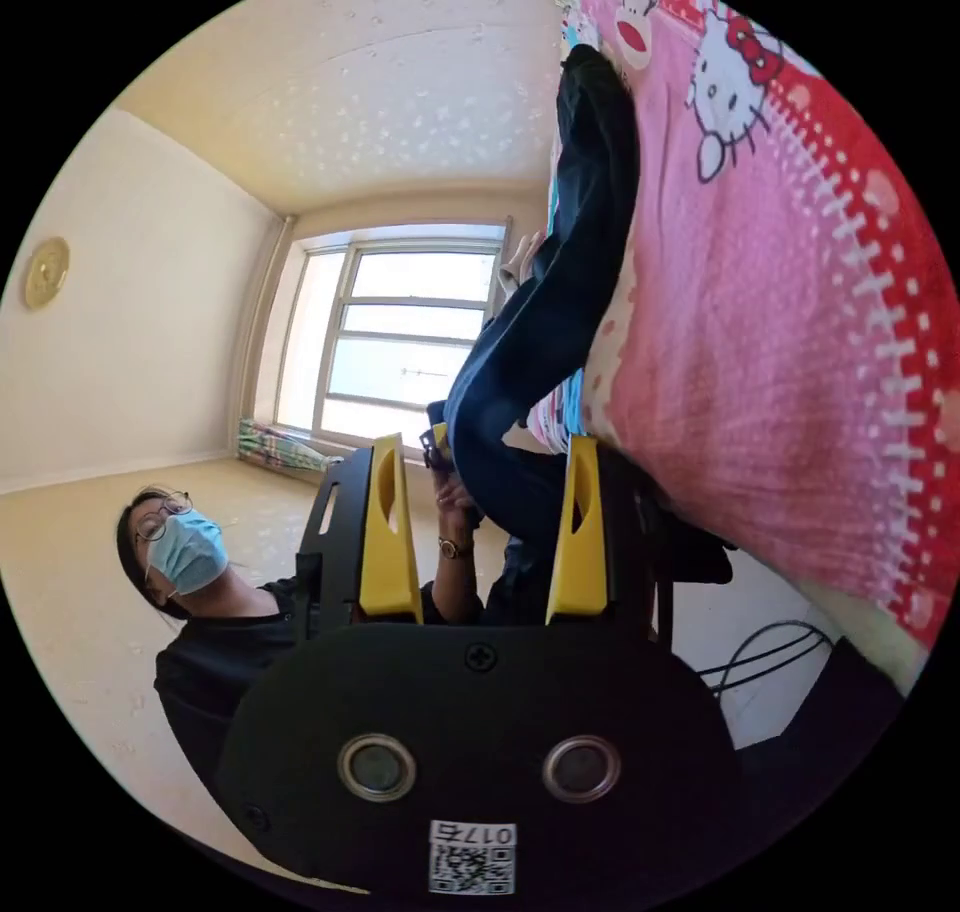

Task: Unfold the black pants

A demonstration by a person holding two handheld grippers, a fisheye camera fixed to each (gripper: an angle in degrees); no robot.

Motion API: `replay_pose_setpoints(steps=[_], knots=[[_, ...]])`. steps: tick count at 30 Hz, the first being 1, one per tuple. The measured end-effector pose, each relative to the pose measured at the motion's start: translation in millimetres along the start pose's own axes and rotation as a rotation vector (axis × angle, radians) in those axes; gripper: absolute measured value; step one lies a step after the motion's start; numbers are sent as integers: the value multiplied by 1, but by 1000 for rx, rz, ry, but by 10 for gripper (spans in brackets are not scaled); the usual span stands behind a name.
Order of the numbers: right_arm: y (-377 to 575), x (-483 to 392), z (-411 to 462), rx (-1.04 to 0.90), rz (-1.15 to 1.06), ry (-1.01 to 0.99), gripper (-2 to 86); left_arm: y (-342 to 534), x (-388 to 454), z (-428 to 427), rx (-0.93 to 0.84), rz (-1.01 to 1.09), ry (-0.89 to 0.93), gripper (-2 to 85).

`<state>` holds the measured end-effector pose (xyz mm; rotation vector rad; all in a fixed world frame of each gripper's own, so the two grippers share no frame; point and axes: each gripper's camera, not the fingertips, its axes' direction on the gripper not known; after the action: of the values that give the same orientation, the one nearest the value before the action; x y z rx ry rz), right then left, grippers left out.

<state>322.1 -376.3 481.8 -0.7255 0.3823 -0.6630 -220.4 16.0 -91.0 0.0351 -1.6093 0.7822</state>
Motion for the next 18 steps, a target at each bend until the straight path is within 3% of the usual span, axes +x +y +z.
replay_pose_setpoints(steps=[3, 7, 12, 18], knots=[[-9, 4, 41, -38, -30, -112, 123, 7, 3, 3, 3, -18, 2, 51], [-19, -60, 67, -36, -194, -24, 50, 13, 57, -17, 83, 86, 67, 51], [-27, -258, 135, -185, -628, 172, 32, 12, 194, -52, 177, 371, 128, 50], [-5, -463, 206, -249, -1024, 242, 27, 9, 376, -95, 280, 701, 213, 50]])
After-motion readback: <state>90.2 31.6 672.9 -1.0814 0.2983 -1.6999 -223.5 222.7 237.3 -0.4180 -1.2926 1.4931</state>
